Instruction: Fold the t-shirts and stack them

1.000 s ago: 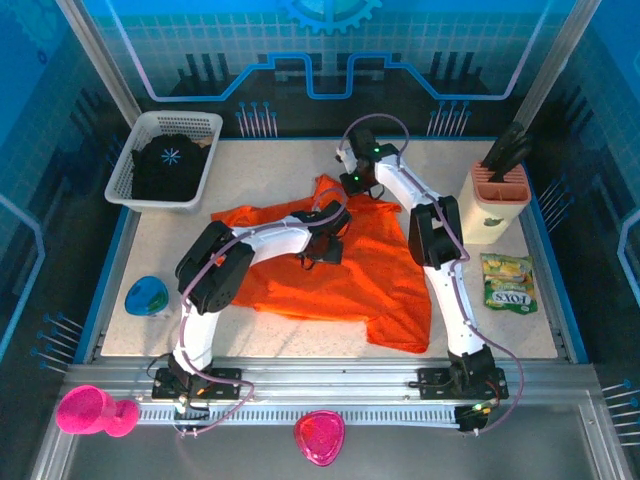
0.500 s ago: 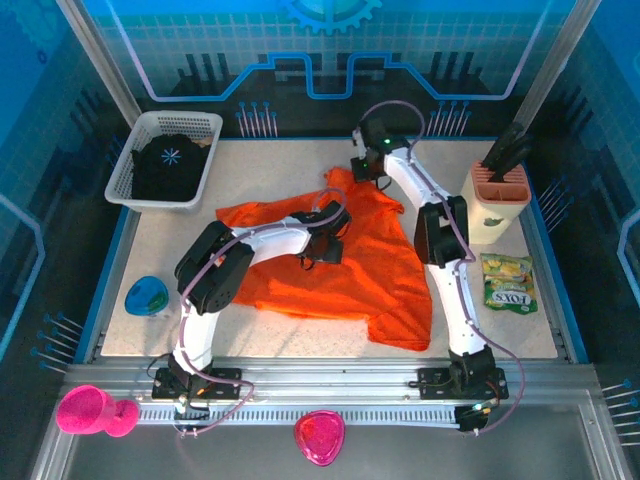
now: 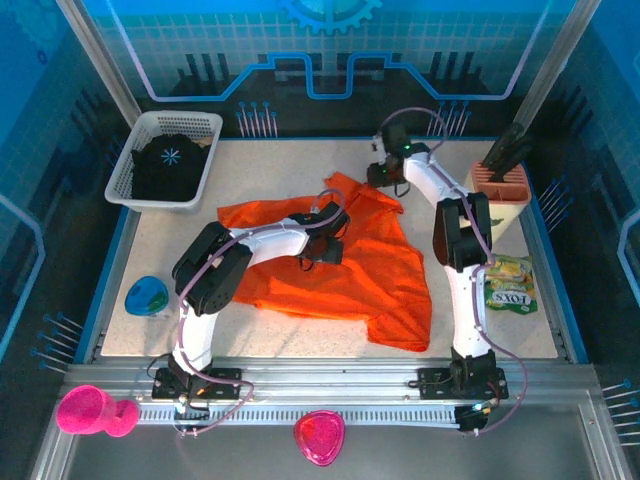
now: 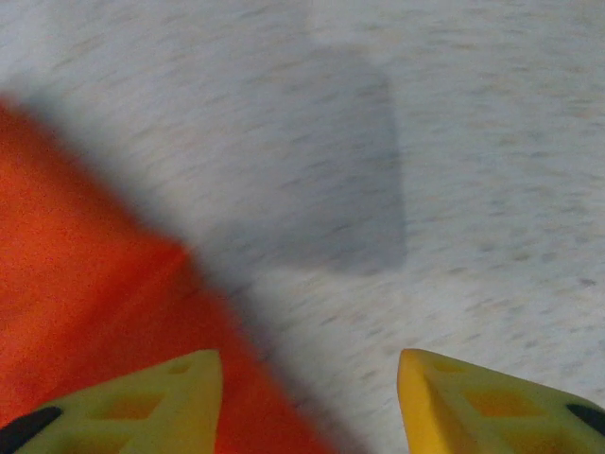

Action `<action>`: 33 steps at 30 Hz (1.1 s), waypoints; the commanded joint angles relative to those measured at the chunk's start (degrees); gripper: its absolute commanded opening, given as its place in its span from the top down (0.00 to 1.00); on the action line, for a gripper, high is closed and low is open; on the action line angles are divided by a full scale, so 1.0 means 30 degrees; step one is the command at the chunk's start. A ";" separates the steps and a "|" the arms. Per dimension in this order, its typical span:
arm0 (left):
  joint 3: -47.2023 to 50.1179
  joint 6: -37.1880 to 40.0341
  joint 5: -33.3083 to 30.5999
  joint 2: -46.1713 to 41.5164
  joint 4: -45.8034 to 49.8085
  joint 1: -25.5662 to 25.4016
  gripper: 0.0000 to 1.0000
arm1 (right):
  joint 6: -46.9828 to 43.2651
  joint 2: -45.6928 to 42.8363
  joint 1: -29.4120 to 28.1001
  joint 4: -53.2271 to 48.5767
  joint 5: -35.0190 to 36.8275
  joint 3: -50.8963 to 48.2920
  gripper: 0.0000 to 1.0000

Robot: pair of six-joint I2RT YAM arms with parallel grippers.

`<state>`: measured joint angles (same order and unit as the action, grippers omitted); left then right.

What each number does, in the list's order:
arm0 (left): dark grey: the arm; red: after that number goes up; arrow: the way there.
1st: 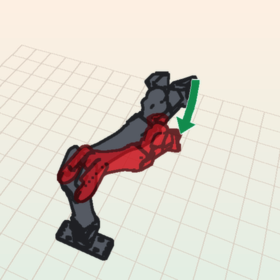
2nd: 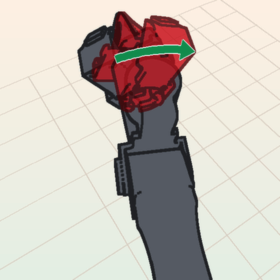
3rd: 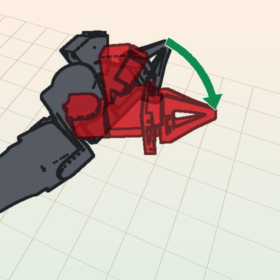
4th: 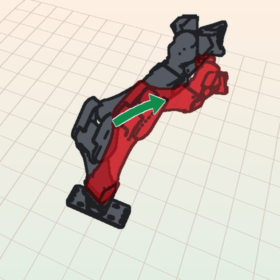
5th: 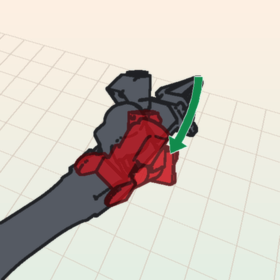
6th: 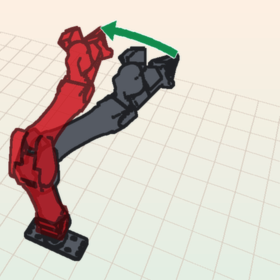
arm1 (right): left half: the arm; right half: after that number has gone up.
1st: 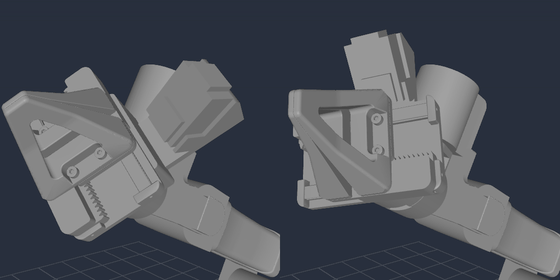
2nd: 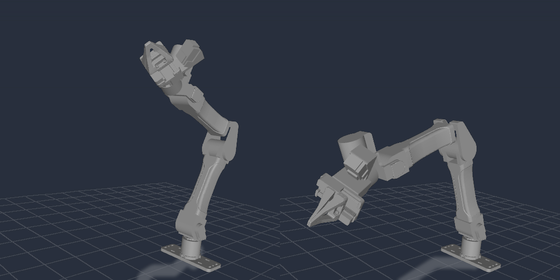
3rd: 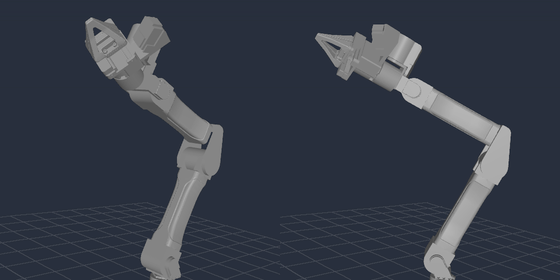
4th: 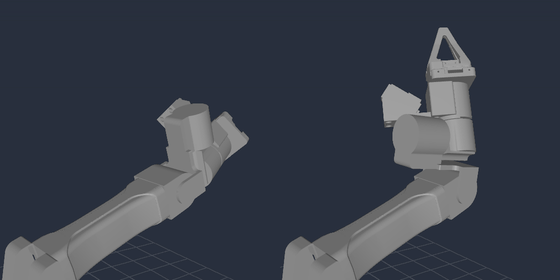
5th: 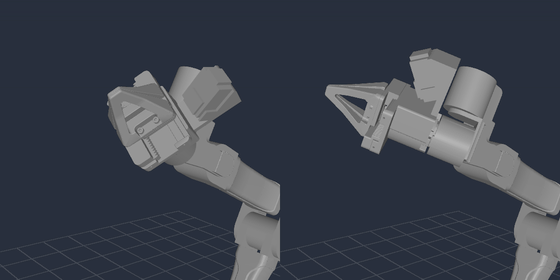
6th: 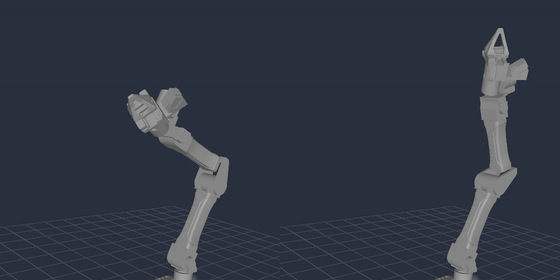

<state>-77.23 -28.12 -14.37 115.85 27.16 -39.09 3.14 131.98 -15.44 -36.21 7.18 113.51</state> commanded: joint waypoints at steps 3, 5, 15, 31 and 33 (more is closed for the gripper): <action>-0.1177 0.0722 0.0453 -0.0279 0.3301 0.0417 0.10 | -0.5154 -0.2512 -0.1841 0.2400 0.0341 -0.2558 0.40; -0.1912 0.1059 -0.0001 -0.0834 0.3970 0.0648 0.06 | -0.5672 -0.2381 -0.2077 0.2371 0.0117 -0.2438 0.39; -0.1862 0.0372 0.1042 -0.2808 0.4473 0.3937 0.08 | -0.6570 0.1766 -0.3396 0.0227 -0.0386 0.2662 0.49; -0.0242 -0.1943 0.1684 0.0073 0.0879 0.5968 0.70 | -0.4863 0.4395 -0.3590 -0.1085 -0.0673 0.5847 0.56; -0.0294 -0.1932 0.1743 0.0468 0.0850 0.6028 0.80 | -0.4724 0.4345 -0.3685 -0.1115 -0.0738 0.5734 0.52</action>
<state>-78.56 -32.95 -10.04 115.52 30.92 -21.47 -12.64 144.55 -25.82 -38.11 6.37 129.40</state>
